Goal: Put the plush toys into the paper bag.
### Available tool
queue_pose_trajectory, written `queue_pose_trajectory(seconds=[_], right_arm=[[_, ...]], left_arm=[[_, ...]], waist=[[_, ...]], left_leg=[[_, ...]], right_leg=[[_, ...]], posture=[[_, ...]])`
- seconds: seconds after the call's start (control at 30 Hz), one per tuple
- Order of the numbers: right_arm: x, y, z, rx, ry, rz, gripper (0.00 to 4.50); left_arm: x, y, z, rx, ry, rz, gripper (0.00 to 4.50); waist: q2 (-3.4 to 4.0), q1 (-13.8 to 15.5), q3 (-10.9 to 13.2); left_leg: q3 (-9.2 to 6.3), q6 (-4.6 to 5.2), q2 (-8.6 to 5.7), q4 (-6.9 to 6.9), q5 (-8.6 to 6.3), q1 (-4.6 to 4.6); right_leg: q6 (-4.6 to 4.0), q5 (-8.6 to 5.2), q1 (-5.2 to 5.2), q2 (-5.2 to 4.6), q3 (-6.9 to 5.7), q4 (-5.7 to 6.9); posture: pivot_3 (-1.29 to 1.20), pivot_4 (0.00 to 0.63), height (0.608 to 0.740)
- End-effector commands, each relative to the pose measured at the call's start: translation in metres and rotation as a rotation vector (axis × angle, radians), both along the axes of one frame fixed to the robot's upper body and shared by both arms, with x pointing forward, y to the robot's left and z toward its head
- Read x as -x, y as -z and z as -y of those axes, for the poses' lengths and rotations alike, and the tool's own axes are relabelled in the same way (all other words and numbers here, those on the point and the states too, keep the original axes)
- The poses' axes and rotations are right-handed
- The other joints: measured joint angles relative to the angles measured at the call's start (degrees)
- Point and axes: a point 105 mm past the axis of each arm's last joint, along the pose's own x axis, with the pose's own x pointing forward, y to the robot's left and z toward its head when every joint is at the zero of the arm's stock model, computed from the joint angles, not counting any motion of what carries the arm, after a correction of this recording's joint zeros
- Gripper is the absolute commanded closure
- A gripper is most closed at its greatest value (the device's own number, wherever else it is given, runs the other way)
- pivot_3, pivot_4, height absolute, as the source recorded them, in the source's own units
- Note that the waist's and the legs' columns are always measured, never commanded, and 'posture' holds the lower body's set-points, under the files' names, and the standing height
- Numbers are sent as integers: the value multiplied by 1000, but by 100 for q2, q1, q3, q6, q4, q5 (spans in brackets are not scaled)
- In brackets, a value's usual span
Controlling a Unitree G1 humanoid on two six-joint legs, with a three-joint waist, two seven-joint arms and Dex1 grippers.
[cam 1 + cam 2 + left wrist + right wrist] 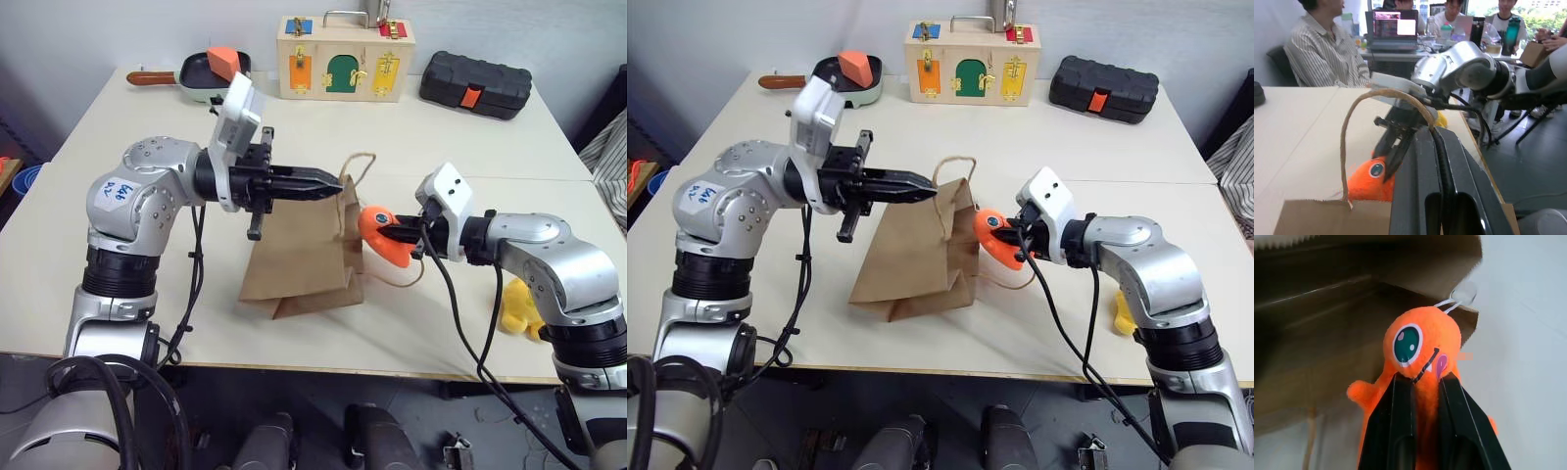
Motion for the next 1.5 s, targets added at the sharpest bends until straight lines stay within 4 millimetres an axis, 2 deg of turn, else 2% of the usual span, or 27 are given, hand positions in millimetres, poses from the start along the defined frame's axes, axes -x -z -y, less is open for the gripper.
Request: queue_pose_trajectory(seconds=[0.03, 0.23, 0.3, 0.57, 0.67, 0.77, 0.87, 0.93, 1.03, 1.17, 1.33, 1.4, 1.5], right_arm=[[7, -14, 1, -22, -7, 67, 4375], [35, -19, -28, 19, -222, 123, 4375], [36, -17, -36, 60, -268, 144, 4375], [50, -13, -79, 314, -712, 346, 4375], [47, -18, -103, 254, -803, 373, 4375], [39, -21, -129, 24, -794, 231, 4375], [32, -14, -142, -156, -749, 32, 4375], [26, -2, -149, -241, -697, -77, 4375], [20, 15, -154, -275, -623, -158, 4375], [13, 39, -155, -201, -524, -124, 4375], [4, 45, -143, -53, -454, 51, 2711], [3, 38, -132, 8, -445, 172, 1967], [18, 18, -113, -33, -477, 239, 900]], left_arm=[[2, -14, -5, 41, -18, 46, 4500], [4, -9, -3, 35, -3, 31, 4500], [5, -7, -1, 25, 11, 34, 4500], [7, 2, 12, -11, 71, 39, 4500], [7, 2, 15, -7, 82, 40, 4500], [9, -2, 19, 6, 92, 44, 4500], [11, -4, 20, 13, 96, 48, 4500], [13, -5, 19, 14, 96, 54, 4500], [15, -6, 17, 16, 86, 57, 4500], [14, -8, 10, 15, 54, 60, 4500], [13, -8, 6, 16, 35, 55, 4500], [13, -7, 7, 18, 36, 54, 4500], [15, -7, 9, 22, 42, 54, 4500]], waist=[[0, -11, 0], [0, -27, 0], [0, -29, 0], [0, -28, 0], [-1, -36, 0], [-1, -90, 0], [0, -158, 0], [-1, -172, 0], [0, -168, 0], [0, -169, 0], [0, -170, 0], [-1, -147, 0], [-1, -148, 0]], left_leg=[[0, 0, 1, -1, 0, 0], [0, 0, 2, -1, 0, 0], [0, -1, 3, -1, 0, 1], [0, -1, 1, 5, 0, 0], [0, -1, 1, 6, 0, 0], [-4, -4, 4, 11, 2, 1], [-25, -6, 4, 16, 2, 1], [-40, -7, -1, 22, 1, 1], [-69, -10, -2, 28, -1, 1], [-87, -11, -11, 33, -1, 1], [-87, -12, -12, 32, -1, 1], [-93, -12, -12, 32, -1, 1], [-102, -11, -25, 32, -1, 0]], right_leg=[[0, 0, 0, 0, -1, 0], [0, 0, -1, 2, -3, -1], [0, 0, -1, 3, -3, 0], [0, 0, 0, 2, -5, -2], [0, 0, 1, 2, -7, -1], [0, 0, -1, 4, -15, 9], [0, 0, -5, 3, -24, 35], [0, 0, -8, 2, -26, 51], [-1, 0, -5, 4, -27, 66], [-1, 0, -4, 3, -23, 77], [-1, 0, -5, 4, -21, 77], [0, 0, -2, 4, -22, 76], [-1, 0, 3, -2, -12, 72]], posture=[[0, 150, 740], [0, 150, 740], [0, 150, 740], [0, 150, 740], [0, 150, 740], [0, 150, 740], [0, 150, 740], [0, 150, 740], [0, 150, 740], [0, 150, 740], [0, 150, 740], [0, 150, 740], [0, 150, 740]])
